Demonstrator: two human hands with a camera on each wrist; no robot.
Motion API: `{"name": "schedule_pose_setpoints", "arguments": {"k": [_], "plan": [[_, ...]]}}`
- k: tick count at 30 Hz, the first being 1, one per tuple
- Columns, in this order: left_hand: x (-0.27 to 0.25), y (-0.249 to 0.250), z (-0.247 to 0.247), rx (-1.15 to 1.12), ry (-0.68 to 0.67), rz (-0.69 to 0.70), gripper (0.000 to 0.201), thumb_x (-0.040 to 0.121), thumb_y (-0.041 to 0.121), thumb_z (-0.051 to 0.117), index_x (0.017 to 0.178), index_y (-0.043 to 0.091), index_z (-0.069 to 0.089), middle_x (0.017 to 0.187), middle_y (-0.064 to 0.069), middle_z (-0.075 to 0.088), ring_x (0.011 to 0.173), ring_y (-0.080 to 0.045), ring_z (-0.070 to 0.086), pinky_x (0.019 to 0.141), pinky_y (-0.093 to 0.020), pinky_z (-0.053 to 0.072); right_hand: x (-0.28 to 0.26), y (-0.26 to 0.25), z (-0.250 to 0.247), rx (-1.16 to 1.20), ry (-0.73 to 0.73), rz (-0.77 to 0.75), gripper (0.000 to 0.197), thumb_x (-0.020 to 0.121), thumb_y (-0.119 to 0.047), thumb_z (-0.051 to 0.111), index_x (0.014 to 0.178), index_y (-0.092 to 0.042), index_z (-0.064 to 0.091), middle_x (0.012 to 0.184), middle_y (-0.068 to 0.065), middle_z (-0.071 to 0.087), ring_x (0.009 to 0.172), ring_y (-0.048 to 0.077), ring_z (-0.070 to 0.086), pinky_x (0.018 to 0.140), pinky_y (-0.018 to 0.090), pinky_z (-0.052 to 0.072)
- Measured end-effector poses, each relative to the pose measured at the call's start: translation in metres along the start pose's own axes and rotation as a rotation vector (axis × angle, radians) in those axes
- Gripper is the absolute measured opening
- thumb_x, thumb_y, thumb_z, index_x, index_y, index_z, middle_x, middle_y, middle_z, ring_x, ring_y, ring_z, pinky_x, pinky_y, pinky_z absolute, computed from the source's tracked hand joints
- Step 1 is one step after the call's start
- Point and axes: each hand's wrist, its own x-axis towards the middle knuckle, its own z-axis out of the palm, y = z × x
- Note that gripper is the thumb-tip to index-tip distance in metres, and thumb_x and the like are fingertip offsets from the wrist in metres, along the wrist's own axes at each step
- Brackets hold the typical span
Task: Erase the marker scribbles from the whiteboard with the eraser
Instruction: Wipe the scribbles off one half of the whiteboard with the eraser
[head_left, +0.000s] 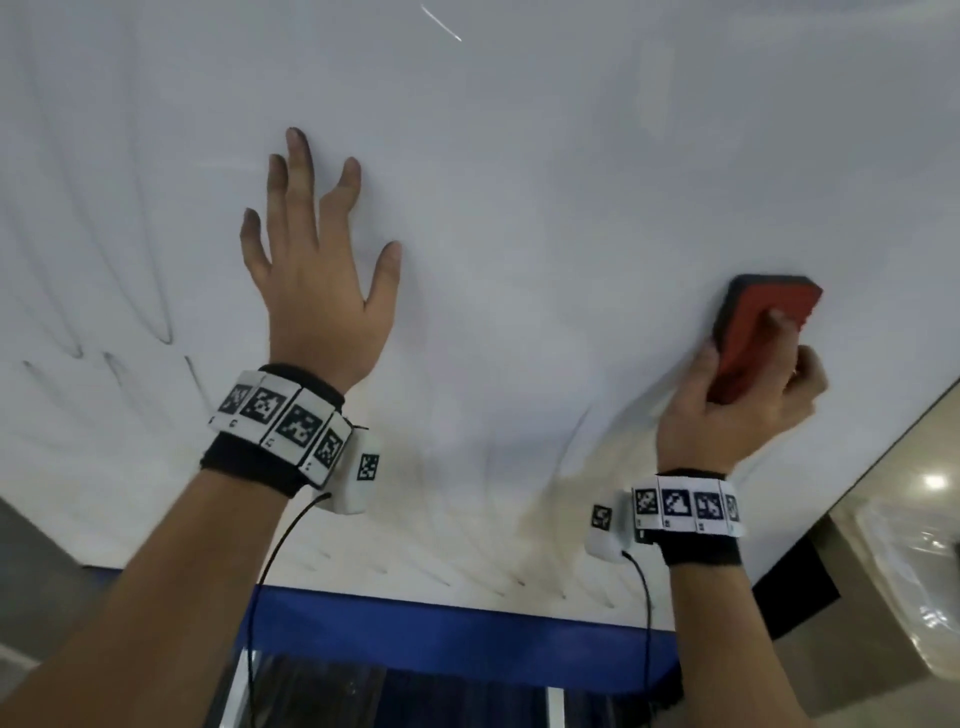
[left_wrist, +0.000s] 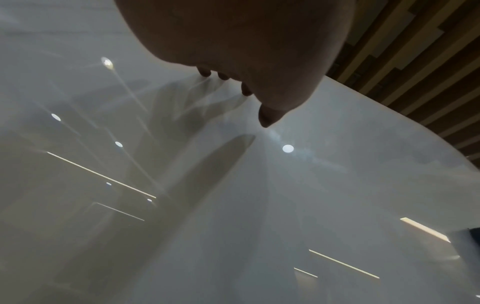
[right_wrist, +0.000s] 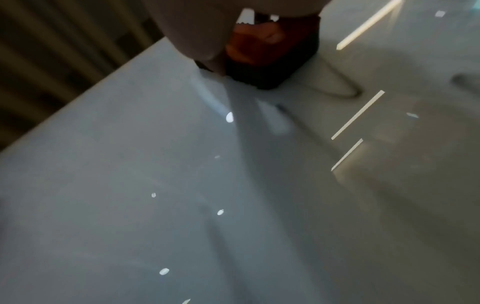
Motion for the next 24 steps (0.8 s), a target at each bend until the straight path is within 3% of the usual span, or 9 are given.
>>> {"name": "schedule_pose_setpoints", "arguments": {"k": [3, 7, 9, 11, 15, 17, 19, 21, 24], "plan": [[-0.002, 0.008, 0.002, -0.018, 0.012, -0.025, 0.065, 0.102, 0.046, 0.049, 0.158, 0.020, 0.027, 0.170, -0.014, 0.007, 0.158, -0.031, 0.008, 0.124, -0.056, 0.010, -0.054, -0.016, 0.018, -0.005, -0.055, -0.033, 0.046, 0.091, -0.015, 0.074, 0.136, -0.018, 0.062, 0.134, 0.024, 0.050, 0.113, 0.036, 0.049, 0.106, 0.041, 0.041], [-0.003, 0.005, 0.003, 0.037, 0.013, -0.003, 0.064, 0.102, 0.046, 0.049, 0.158, 0.022, 0.027, 0.170, -0.012, 0.008, 0.158, -0.030, 0.011, 0.123, -0.057, 0.012, -0.147, 0.004, 0.010, -0.108, -0.590, -0.624, 0.044, 0.082, -0.012, 0.076, 0.120, -0.032, 0.068, 0.133, 0.010, 0.048, 0.114, 0.038, 0.048, 0.096, 0.055, 0.045], [-0.002, -0.005, 0.000, 0.091, 0.020, 0.029, 0.061, 0.103, 0.044, 0.047, 0.158, 0.025, 0.028, 0.170, -0.009, 0.011, 0.157, -0.028, 0.015, 0.123, -0.058, 0.014, -0.128, 0.020, 0.003, -0.110, -0.639, -0.731, 0.052, 0.077, -0.007, 0.079, 0.120, -0.034, 0.068, 0.131, 0.009, 0.049, 0.110, 0.036, 0.049, 0.094, 0.051, 0.044], [0.000, -0.015, -0.003, 0.152, 0.023, 0.074, 0.059, 0.105, 0.044, 0.045, 0.159, 0.028, 0.026, 0.170, -0.008, 0.012, 0.157, -0.026, 0.017, 0.122, -0.058, 0.015, -0.080, 0.032, -0.007, -0.092, -0.504, -0.605, 0.052, 0.077, -0.008, 0.075, 0.123, -0.028, 0.062, 0.129, 0.013, 0.048, 0.109, 0.035, 0.048, 0.094, 0.046, 0.040], [-0.004, -0.007, 0.004, 0.135, 0.036, 0.033, 0.062, 0.104, 0.046, 0.044, 0.159, 0.025, 0.026, 0.170, -0.011, 0.011, 0.157, -0.028, 0.015, 0.123, -0.057, 0.015, 0.044, 0.068, -0.041, 0.006, 0.039, -0.022, 0.054, 0.088, -0.020, 0.068, 0.141, -0.018, 0.056, 0.132, 0.016, 0.047, 0.117, 0.021, 0.048, 0.107, 0.026, 0.039], [-0.006, 0.014, 0.008, 0.070, 0.060, -0.043, 0.066, 0.103, 0.050, 0.046, 0.160, 0.023, 0.026, 0.170, -0.013, 0.010, 0.158, -0.030, 0.012, 0.124, -0.055, 0.014, 0.067, 0.071, -0.043, 0.115, 0.203, 0.223, 0.060, 0.090, -0.024, 0.065, 0.147, -0.015, 0.049, 0.137, 0.011, 0.046, 0.120, 0.004, 0.050, 0.105, 0.015, 0.042], [-0.010, 0.044, 0.015, 0.100, 0.049, 0.025, 0.066, 0.103, 0.053, 0.043, 0.161, 0.029, 0.023, 0.170, -0.012, 0.009, 0.158, -0.031, 0.009, 0.125, -0.055, 0.011, 0.052, 0.063, -0.029, 0.098, 0.220, 0.268, 0.059, 0.093, -0.023, 0.065, 0.146, -0.004, 0.050, 0.138, 0.020, 0.047, 0.122, 0.012, 0.053, 0.108, 0.022, 0.042], [-0.016, 0.072, 0.028, 0.140, -0.009, 0.182, 0.063, 0.105, 0.053, 0.040, 0.161, 0.034, 0.020, 0.171, -0.011, 0.007, 0.159, -0.032, 0.006, 0.126, -0.056, 0.010, 0.001, 0.040, -0.012, 0.047, 0.045, 0.052, 0.049, 0.093, -0.021, 0.068, 0.141, -0.009, 0.058, 0.134, 0.028, 0.049, 0.120, 0.033, 0.050, 0.111, 0.034, 0.040], [-0.022, 0.098, 0.044, 0.085, -0.027, 0.178, 0.064, 0.105, 0.053, 0.040, 0.162, 0.033, 0.019, 0.171, -0.012, 0.007, 0.159, -0.031, 0.006, 0.125, -0.057, 0.013, -0.079, 0.027, -0.010, -0.069, -0.405, -0.463, 0.042, 0.089, -0.016, 0.066, 0.129, -0.029, 0.061, 0.133, 0.017, 0.048, 0.115, 0.037, 0.046, 0.102, 0.049, 0.041]]}}
